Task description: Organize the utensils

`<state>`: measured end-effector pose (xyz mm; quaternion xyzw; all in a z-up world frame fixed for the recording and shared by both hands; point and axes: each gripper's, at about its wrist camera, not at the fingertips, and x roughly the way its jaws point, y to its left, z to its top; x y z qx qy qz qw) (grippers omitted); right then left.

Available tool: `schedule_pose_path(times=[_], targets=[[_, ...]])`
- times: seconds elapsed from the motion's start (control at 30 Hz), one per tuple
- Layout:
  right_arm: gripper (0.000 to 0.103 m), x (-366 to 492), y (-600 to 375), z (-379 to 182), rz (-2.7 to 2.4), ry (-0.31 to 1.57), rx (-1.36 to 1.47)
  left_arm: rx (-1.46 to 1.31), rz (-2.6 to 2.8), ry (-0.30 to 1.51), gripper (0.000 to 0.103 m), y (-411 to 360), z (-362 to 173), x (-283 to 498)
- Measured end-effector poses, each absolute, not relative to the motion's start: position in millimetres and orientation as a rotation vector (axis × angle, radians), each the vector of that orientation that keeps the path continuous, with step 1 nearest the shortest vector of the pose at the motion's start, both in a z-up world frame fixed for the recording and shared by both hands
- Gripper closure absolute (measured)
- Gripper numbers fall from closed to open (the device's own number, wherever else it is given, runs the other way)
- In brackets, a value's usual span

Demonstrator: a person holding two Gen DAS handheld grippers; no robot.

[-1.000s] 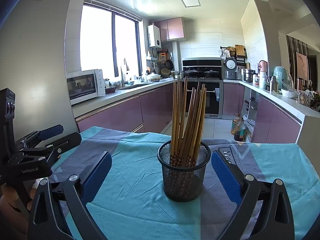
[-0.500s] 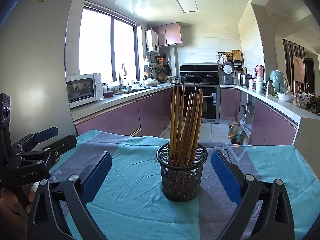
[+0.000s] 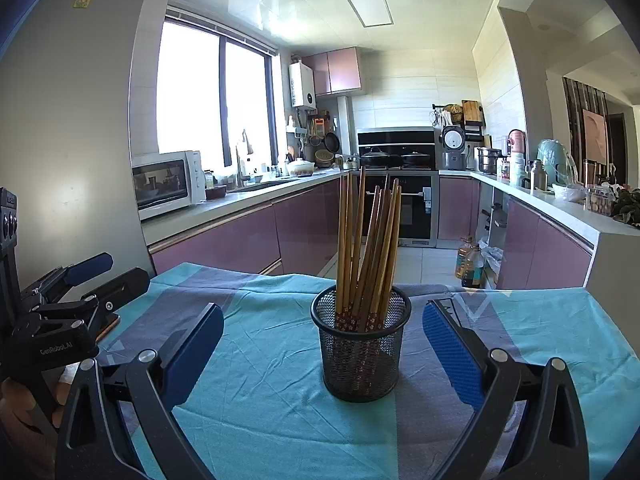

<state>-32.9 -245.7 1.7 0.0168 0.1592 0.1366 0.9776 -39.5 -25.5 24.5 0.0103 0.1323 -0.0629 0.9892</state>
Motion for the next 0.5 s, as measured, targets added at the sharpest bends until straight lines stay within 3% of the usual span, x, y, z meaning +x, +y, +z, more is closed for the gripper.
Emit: schedule_pose_path(times=[0.5], targets=[[0.007,-35.3,-245.9,3.1,0.269,0.314,0.039,0.019,-0.116,0.26,0.005,-28.0,23.6,-40.3]])
